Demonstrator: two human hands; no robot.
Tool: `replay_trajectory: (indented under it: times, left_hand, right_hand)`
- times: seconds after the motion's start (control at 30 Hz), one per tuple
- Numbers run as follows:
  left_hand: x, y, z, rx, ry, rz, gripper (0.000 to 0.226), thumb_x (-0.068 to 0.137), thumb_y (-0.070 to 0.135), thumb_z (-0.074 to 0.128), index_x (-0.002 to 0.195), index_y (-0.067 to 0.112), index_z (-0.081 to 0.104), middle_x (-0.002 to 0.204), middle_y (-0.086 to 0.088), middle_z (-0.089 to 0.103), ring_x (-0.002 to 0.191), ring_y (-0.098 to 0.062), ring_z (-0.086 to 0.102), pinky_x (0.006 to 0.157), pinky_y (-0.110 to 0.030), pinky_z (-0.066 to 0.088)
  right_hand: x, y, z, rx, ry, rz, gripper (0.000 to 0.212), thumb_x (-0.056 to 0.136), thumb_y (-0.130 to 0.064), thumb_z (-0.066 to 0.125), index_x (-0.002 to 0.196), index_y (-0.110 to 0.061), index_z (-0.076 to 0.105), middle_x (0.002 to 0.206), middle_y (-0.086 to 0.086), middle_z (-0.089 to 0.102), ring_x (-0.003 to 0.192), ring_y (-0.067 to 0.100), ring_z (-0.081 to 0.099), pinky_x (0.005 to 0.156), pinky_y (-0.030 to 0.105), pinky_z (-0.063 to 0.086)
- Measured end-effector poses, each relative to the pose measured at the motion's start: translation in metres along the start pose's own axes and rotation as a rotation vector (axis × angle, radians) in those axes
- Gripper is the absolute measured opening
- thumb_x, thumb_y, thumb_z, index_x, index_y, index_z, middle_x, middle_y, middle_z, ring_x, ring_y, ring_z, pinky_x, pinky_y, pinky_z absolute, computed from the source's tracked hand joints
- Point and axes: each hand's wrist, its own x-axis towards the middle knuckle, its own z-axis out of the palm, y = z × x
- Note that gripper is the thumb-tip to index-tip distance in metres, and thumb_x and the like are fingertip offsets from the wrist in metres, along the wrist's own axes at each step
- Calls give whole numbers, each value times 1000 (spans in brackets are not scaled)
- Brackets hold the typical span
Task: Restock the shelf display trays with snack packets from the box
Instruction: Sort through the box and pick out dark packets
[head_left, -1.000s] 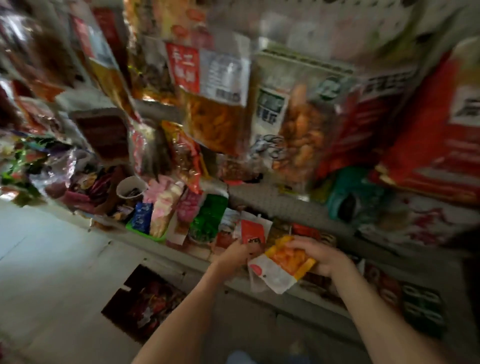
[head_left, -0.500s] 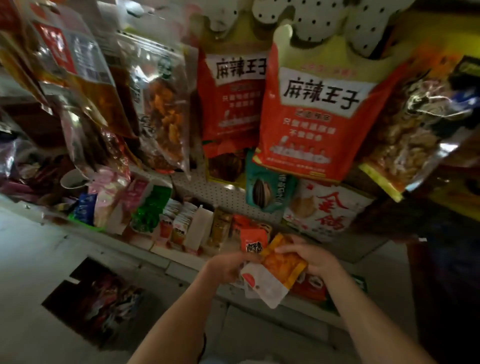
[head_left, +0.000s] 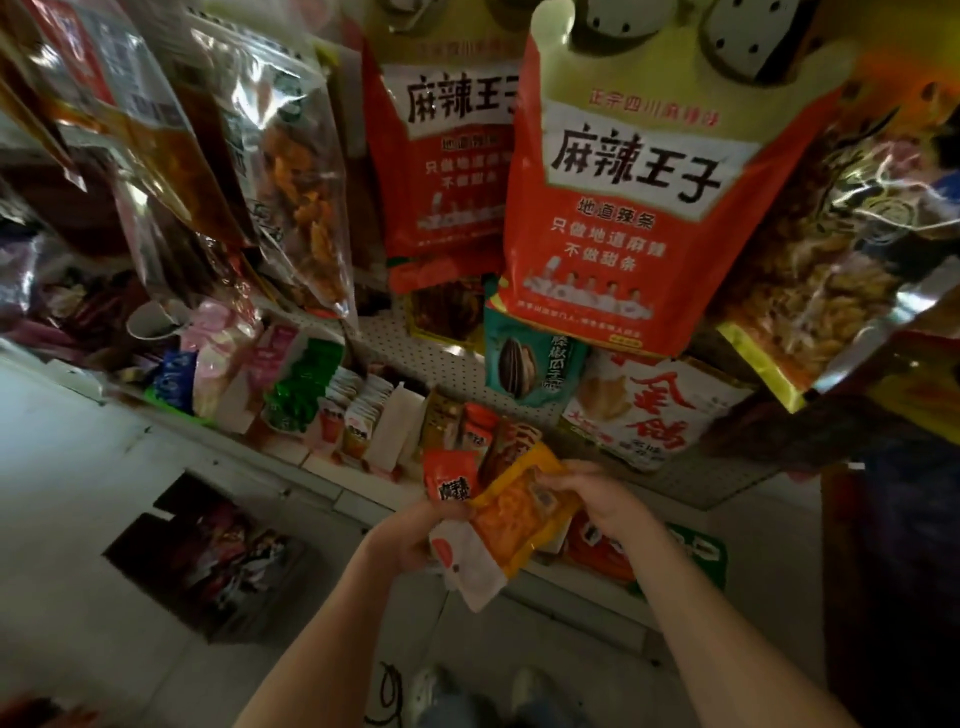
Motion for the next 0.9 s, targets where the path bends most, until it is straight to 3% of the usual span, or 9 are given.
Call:
replay_trajectory:
  times: [0.1, 0.17, 0.27, 0.43, 0.53, 0.57, 0.63, 0.73, 0.9]
  left_hand:
    - [-1, 2, -7, -38, 1, 17, 71, 72, 22, 79, 132, 2, 48, 122, -24, 63, 112, -41, 61, 101, -55, 45]
    - [-6, 5, -10, -104, -10, 16, 52, 79, 25, 74, 122, 4, 55, 117, -20, 67, 108, -38, 63, 99, -51, 48]
    - [-17, 13, -10, -198, 7, 52, 21, 96, 24, 52, 109, 9, 59, 99, -13, 73, 91, -28, 71, 79, -38, 58]
    - [-21, 22, -22, -304, 230, 27, 31, 97, 29, 52, 112, 4, 62, 83, -15, 73, 84, -33, 65, 70, -39, 50]
    - [-21, 22, -36, -439, 379, -7, 37, 95, 23, 52, 128, 5, 54, 108, -21, 65, 95, -37, 62, 69, -44, 53]
    - [-25, 24, -36, -452, 385, -14, 34, 95, 20, 52, 125, 4, 53, 109, -22, 63, 93, -36, 61, 67, -44, 52]
    - [-30, 29, -36, -417, 366, -17, 24, 96, 17, 51, 114, 2, 55, 98, -20, 62, 86, -34, 61, 63, -42, 51]
    - [-33, 43, -25, -387, 300, 10, 35, 94, 23, 57, 120, 0, 58, 100, -19, 67, 85, -32, 65, 61, -38, 55]
    - [-37, 56, -10, -443, 153, 98, 29, 93, 23, 53, 108, 1, 64, 92, -19, 71, 85, -33, 66, 73, -40, 53]
  right_hand:
    - [18, 1, 16, -2, 143, -41, 20, 88, -12, 66, 109, -11, 65, 104, 9, 68, 92, 23, 65, 79, 33, 54]
    - [24, -3, 29, 139, 140, -69, 25, 93, -13, 60, 118, -15, 60, 109, 9, 66, 99, 25, 62, 83, 37, 51]
    - [23, -8, 42, 280, 122, -138, 27, 94, -12, 56, 121, -17, 57, 104, 6, 66, 97, 23, 61, 82, 37, 50]
    - [14, -22, 56, 298, 373, -269, 19, 96, -14, 54, 114, -15, 59, 103, 5, 65, 91, 20, 62, 87, 39, 51]
    - [7, -34, 67, 359, 525, -358, 14, 99, -17, 50, 109, -18, 60, 103, 4, 64, 83, 13, 60, 70, 28, 49]
    - [5, -36, 71, 363, 539, -386, 15, 99, -18, 50, 108, -18, 61, 106, 5, 64, 87, 15, 61, 70, 28, 48]
    - [-1, -43, 84, 306, 491, -456, 18, 99, -20, 50, 109, -17, 64, 108, 5, 66, 97, 21, 62, 77, 31, 48]
    - [-12, -46, 107, 187, 298, -523, 19, 98, -19, 52, 113, -21, 62, 104, -4, 66, 95, 11, 62, 76, 25, 47]
    - [-19, -39, 120, -231, 12, -579, 18, 95, -6, 53, 89, -16, 67, 95, 1, 67, 88, 6, 62, 77, 18, 48]
